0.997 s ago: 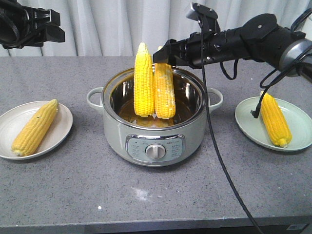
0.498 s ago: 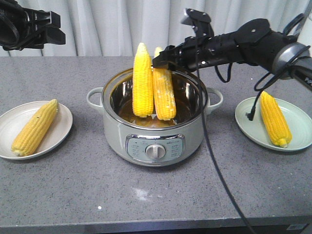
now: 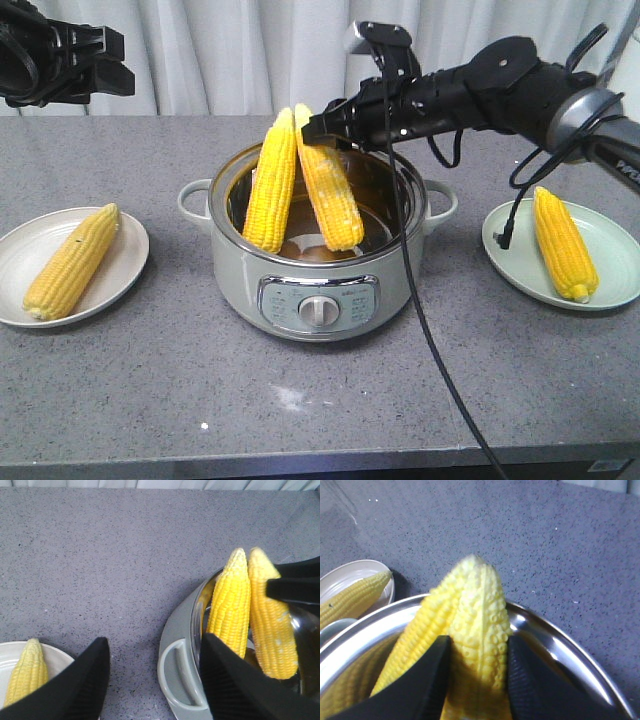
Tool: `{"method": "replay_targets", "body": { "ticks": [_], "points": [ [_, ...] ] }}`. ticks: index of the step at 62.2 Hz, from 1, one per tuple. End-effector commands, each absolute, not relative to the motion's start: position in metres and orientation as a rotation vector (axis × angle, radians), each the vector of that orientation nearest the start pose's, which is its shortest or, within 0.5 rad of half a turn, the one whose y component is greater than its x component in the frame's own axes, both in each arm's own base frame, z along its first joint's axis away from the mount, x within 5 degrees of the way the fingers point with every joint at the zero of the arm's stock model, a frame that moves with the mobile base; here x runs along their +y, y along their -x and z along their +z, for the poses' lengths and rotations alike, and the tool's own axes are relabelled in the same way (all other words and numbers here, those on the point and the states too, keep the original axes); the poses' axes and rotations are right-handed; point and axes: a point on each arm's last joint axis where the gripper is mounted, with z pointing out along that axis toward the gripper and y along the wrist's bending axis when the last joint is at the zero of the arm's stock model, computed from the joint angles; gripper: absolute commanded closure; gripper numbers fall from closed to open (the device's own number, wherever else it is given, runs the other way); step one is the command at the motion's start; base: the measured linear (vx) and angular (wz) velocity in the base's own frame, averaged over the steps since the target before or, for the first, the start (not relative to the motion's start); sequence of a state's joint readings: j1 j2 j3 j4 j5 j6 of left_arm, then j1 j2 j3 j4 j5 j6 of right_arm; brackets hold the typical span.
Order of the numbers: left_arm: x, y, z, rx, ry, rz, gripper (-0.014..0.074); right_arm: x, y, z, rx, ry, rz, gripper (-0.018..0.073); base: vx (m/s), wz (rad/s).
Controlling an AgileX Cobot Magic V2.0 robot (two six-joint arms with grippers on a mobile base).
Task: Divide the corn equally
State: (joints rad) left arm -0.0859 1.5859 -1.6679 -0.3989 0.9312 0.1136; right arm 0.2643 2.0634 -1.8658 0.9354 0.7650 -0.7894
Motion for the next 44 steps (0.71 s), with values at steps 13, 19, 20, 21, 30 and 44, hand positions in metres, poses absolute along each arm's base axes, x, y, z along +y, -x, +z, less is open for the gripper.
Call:
{"method": "replay_targets", "body": {
  "ticks": [13, 19, 20, 21, 30, 44],
  "points": [
    [-0.059, -0.338, 0.437, 2.170, -0.096, -0.504, 0.0199, 0.143, -0.439, 0.387, 1.833, 0.469, 0.663, 0.0570, 0.00, 0.00],
    [-0.059, -0.338, 0.437, 2.171, -0.097, -0.504, 0.0199, 0.141, -0.441, 0.389, 1.808, 0.468, 0.625, 0.0570, 0.00, 0.00],
    [-0.059, -0.338, 0.437, 2.172, -0.097, -0.504, 0.0199, 0.141, -0.441, 0.389, 1.804, 0.475, 0.618, 0.0570, 0.00, 0.00],
    [-0.059, -0.338, 0.437, 2.172, -0.097, -0.504, 0.0199, 0.141, -0.441, 0.389, 1.801, 0.479, 0.614, 0.0570, 0.00, 0.00],
    [-0.059, -0.338, 0.437, 2.172, -0.097, -0.504, 0.0199, 0.140, -0.441, 0.392, 1.775, 0.490, 0.583, 0.0570, 0.00, 0.00],
    [-0.061, -0.337, 0.437, 2.170, -0.096, -0.538, 0.0199, 0.134, -0.433, 0.408, 1.743, 0.481, 0.578, 0.0570, 0.00, 0.00]
  ]
}}
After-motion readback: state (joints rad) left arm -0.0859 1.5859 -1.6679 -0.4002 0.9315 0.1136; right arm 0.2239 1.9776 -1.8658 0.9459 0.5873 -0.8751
